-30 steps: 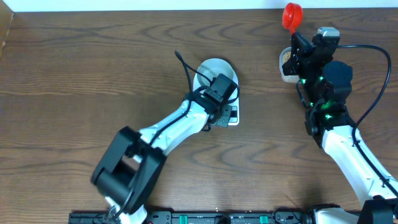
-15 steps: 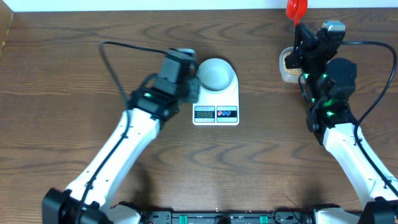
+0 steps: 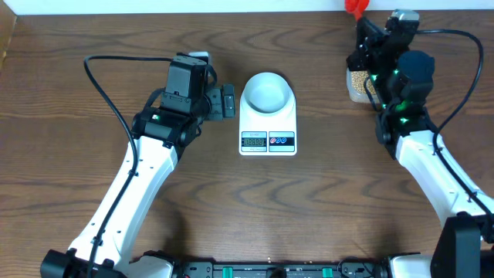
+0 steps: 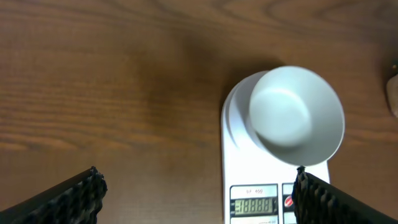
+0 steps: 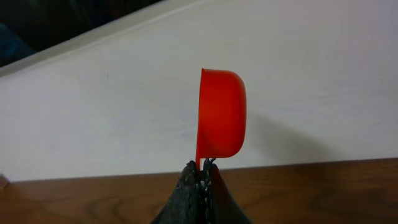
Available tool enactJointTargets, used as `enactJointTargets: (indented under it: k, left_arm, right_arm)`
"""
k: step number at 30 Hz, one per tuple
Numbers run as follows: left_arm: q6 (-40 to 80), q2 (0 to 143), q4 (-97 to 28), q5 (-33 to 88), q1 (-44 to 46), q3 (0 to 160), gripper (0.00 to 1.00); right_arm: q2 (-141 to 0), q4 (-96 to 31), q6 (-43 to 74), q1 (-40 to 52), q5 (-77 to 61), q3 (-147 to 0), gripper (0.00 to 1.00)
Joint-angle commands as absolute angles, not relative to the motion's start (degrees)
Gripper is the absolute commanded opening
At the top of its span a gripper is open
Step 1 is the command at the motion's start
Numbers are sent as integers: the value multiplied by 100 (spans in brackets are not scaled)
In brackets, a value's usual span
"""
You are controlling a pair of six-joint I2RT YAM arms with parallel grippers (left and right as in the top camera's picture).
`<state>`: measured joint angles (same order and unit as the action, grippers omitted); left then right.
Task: Scoop item into bowl and weigh 50g on scale
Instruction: 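Lift the left gripper off the scale and retract it leftward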
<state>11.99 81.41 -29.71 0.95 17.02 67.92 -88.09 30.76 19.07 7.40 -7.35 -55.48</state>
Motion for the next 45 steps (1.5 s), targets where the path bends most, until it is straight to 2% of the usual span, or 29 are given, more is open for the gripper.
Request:
enactJointTargets:
  k: [1, 8, 13, 24, 31, 35, 45]
  left_arm:
    - [1184, 8090, -3065, 40, 1678, 6827, 98]
    - [963, 8075, -3365, 110, 1671, 6827, 98]
    - [95, 7865, -3717, 615, 1658, 6827, 98]
    - [-864, 6816, -4270, 1162, 1350, 6827, 98]
    - [-1496, 6667, -4456, 1682, 1350, 6827, 98]
    - [-2536, 6630, -4611, 2711, 1297, 6836, 98]
    - [-2569, 6648, -5092, 2759, 1107, 6838, 99]
  right_arm:
    - [-8807, 2991, 1994, 716, -1310, -5734, 1]
    - [-8801, 2491, 1992, 714, -2123, -5734, 1]
    - [-8700, 2093, 1964, 690, -2123, -5734, 1]
    - [-8125, 1100, 1511, 336, -2095, -5734, 1]
    - [-8125, 1096, 1507, 309, -2095, -5734, 1]
    - [-8134, 1225, 1253, 309, -2084, -5734, 1]
    - [-8405, 1841, 1264, 309, -1944, -5734, 1]
